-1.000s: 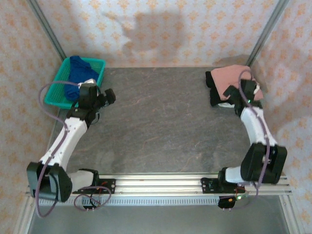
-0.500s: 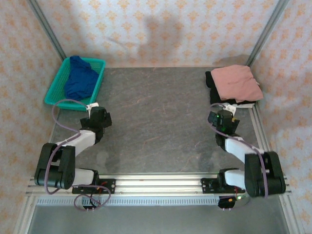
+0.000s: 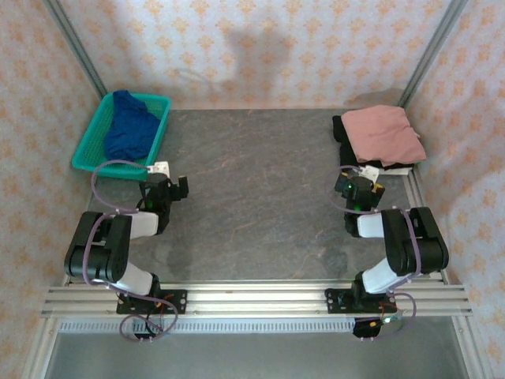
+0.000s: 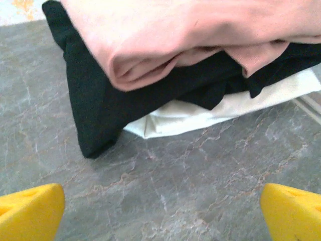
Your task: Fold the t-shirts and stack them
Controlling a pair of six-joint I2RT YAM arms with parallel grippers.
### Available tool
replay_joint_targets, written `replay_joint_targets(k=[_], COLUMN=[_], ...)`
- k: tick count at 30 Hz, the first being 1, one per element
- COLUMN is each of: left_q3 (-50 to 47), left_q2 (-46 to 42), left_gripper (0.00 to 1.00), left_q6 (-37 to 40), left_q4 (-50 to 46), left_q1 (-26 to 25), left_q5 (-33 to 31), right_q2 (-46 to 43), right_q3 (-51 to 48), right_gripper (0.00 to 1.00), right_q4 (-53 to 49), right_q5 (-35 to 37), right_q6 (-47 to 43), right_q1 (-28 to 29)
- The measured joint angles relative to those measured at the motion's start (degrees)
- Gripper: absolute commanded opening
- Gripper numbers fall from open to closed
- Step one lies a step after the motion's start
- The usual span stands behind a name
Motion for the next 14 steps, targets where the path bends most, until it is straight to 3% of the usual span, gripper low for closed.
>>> replay_joint_targets(k=[14], left_q3=[0.0], left_q2=[0.0], left_gripper=[1.00], left_q6=[1.0], left_q4=[2.3], left_q1=[0.0], left_q5=[0.6], right_q2=[0.0], right_q3=[0.3], right_gripper=[0.99], right_q4=[0.7], right_q5=[0.0], right_q6=[0.0], right_q1=[-0.1])
